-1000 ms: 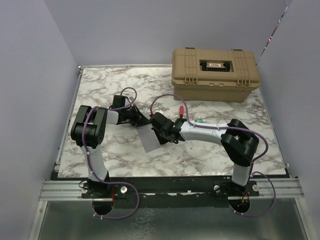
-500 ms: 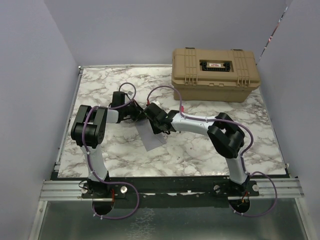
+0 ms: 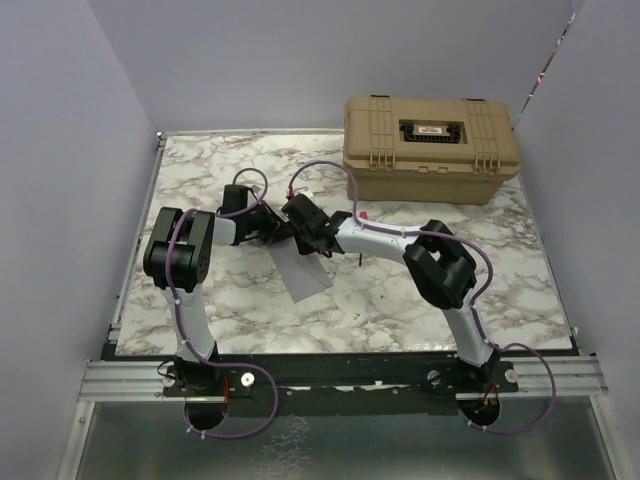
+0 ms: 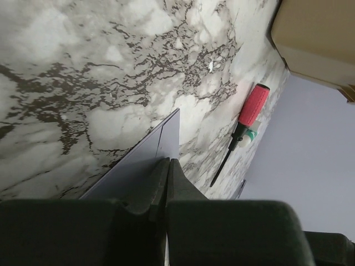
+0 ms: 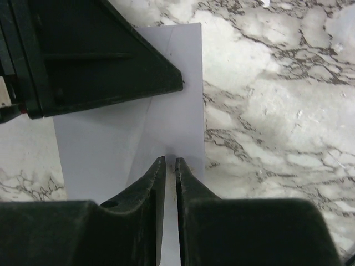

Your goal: Place the letter into the envelope and seal it

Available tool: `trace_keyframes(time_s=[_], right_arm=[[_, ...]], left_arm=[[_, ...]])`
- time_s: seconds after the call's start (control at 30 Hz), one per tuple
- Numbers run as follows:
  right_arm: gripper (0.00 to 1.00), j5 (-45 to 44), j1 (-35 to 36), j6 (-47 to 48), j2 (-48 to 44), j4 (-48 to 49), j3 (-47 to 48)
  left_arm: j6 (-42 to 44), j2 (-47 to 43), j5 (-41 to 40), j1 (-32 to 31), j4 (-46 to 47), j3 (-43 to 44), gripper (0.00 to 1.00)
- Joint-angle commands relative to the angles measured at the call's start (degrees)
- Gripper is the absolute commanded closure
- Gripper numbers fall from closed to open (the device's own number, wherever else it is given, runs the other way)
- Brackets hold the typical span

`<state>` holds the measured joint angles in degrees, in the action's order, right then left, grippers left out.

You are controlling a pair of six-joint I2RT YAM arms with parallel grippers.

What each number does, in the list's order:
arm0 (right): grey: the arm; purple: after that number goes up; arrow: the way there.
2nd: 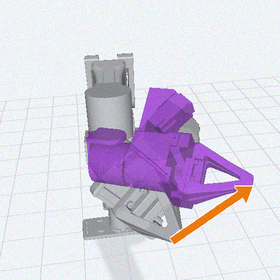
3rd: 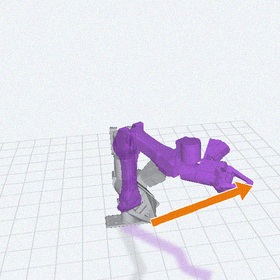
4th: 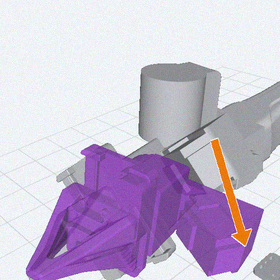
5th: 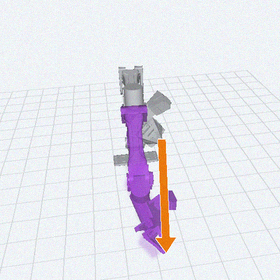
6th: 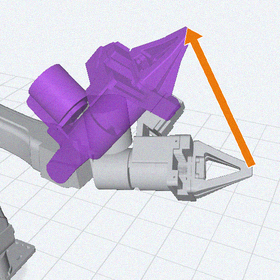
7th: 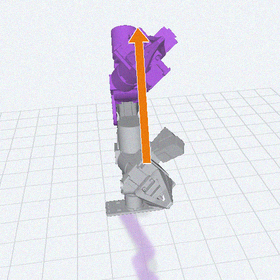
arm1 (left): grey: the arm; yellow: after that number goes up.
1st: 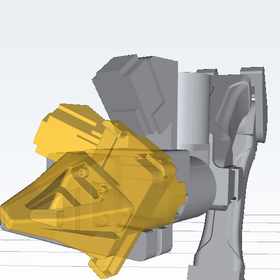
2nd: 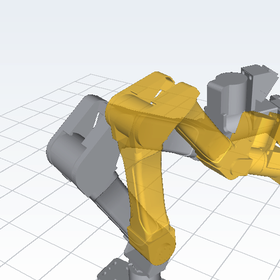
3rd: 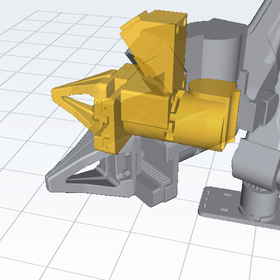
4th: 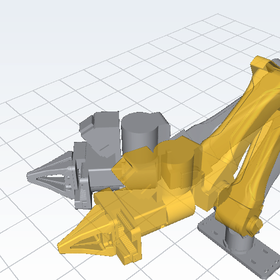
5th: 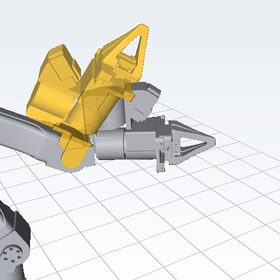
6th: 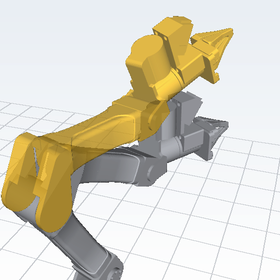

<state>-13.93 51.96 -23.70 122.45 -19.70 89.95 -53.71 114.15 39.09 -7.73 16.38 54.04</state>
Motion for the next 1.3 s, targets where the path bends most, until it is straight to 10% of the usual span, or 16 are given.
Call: trace_keyframes(time_s=[0.0, 1.27], right_arm=[[0.83, 1.53, -0.20, 1.95, 4.50, -0.21, 4.53], [0.74, 18.04, 0.68, 14.10, 7.71, -1.06, -3.94]], left_arm=[[2.34, 2.40, -5.93, 0.89, -8.45, 0.89, 1.00], [1.08, 7.91, -7.64, 1.75, -11.31, -0.51, 1.00]])
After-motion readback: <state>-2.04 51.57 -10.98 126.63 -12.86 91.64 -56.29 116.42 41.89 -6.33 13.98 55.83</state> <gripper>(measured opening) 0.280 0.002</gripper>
